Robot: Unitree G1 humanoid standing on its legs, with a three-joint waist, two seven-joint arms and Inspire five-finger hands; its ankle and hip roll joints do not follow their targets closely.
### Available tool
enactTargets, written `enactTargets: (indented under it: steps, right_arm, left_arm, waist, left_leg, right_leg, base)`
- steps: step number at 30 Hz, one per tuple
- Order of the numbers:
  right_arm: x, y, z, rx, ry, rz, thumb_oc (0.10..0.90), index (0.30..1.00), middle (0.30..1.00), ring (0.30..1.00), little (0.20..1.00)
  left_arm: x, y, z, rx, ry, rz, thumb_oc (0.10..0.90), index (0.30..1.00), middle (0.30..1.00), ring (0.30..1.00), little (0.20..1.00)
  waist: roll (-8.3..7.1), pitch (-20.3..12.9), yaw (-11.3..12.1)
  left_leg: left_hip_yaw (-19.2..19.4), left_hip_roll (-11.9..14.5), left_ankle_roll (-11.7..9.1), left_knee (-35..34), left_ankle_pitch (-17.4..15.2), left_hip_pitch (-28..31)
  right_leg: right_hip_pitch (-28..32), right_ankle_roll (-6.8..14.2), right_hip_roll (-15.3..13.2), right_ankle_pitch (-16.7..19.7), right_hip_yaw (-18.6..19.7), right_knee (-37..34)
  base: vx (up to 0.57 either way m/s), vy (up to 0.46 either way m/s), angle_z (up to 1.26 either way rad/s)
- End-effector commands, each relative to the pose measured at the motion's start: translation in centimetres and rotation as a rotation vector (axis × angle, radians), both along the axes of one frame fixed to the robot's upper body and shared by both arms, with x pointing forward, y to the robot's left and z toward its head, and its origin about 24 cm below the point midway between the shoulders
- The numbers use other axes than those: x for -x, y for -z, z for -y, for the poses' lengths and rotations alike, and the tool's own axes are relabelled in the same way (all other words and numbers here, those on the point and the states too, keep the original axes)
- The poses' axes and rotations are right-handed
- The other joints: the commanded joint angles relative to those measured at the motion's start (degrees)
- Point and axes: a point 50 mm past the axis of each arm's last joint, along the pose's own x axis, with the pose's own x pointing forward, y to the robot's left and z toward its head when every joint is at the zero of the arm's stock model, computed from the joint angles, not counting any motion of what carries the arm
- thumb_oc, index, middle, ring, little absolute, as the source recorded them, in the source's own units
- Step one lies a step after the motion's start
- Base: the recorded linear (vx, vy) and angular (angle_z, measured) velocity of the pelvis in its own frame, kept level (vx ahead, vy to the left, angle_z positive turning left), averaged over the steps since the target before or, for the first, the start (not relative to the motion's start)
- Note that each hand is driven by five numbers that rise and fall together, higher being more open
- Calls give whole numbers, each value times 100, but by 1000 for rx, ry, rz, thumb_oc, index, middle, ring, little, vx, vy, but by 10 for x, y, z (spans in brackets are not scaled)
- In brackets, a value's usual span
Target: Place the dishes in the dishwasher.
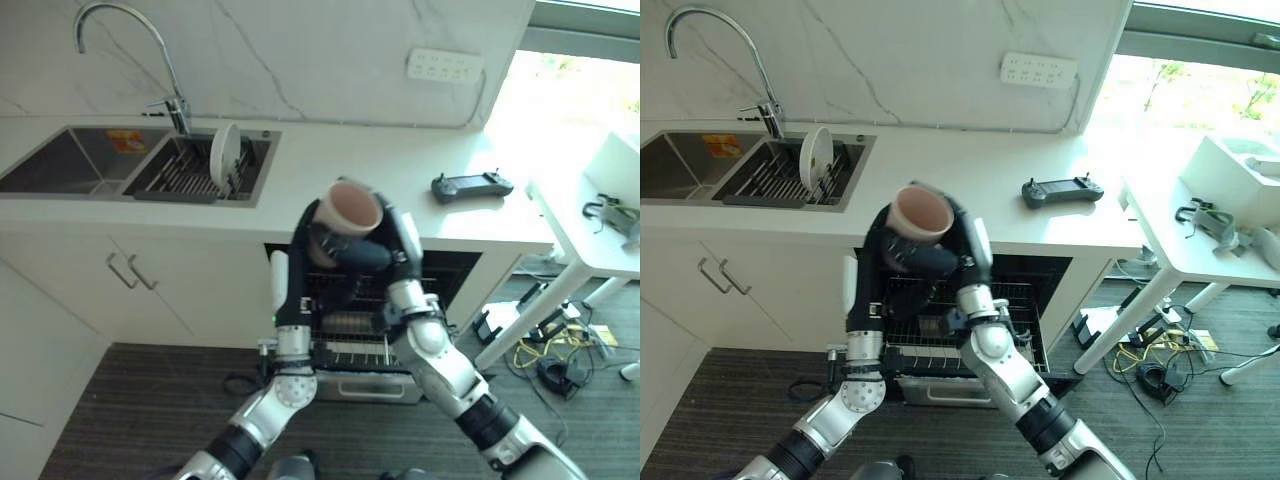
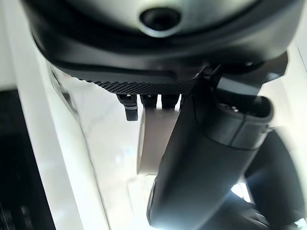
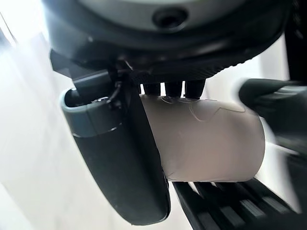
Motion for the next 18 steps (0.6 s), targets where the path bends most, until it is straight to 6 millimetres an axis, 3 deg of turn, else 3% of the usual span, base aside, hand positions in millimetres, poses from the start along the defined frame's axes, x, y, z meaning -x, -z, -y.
enactTargets:
  steps: [1, 2, 11, 14, 18]
  right_arm:
    - [8, -93, 25, -230, 169, 473, 400, 300, 300, 300, 300]
    - [14, -96, 46, -260, 262, 521, 400, 300, 300, 300, 300]
    - [29, -90, 90, -191, 351, 570, 400, 300, 300, 300, 300]
    - [30, -83, 100, -127, 295, 539, 400, 300, 300, 300, 300]
    - [31, -58, 110, 55, 181, 426, 400, 300, 300, 300, 300]
  left_arm:
    - [-5, -53, 21, 80, 138, 241, 800, 900, 900, 900, 900]
    - [-3, -52, 16, 72, 115, 240, 800, 900, 900, 900, 900]
    - [-2, -37, -16, 29, 66, 121, 800, 900, 900, 900, 900]
    - [-1, -28, -26, -42, 151, 16, 800, 900, 900, 900, 900]
    - [9, -4, -42, -201, 341, -205, 800, 900, 900, 900, 900]
  waist:
    - [28, -38, -72]
    - [68, -9, -135]
    - [153, -4, -225]
    - [182, -23, -230]
    - [268, -25, -258]
  left_leg:
    - [-144, 135, -83, 253, -1338, 446]
    - [-120, 143, -73, 253, -1341, 452]
    - [-60, 164, -111, 253, -1320, 475]
    - [-60, 171, -127, 253, -1305, 444]
    - [-57, 176, -137, 253, -1270, 377]
  right_leg:
    - [478, 328, -100, -464, 66, -497]
    - [483, 309, -86, -476, 84, -497]
    - [516, 284, -57, -499, 103, -497]
    - [495, 291, -56, -507, 100, -497]
    - [440, 315, -55, -506, 110, -497]
  base:
    - [8, 58, 0]
    - [8, 60, 1]
    - [20, 33, -1]
    - [12, 41, 0]
    - [12, 68, 1]
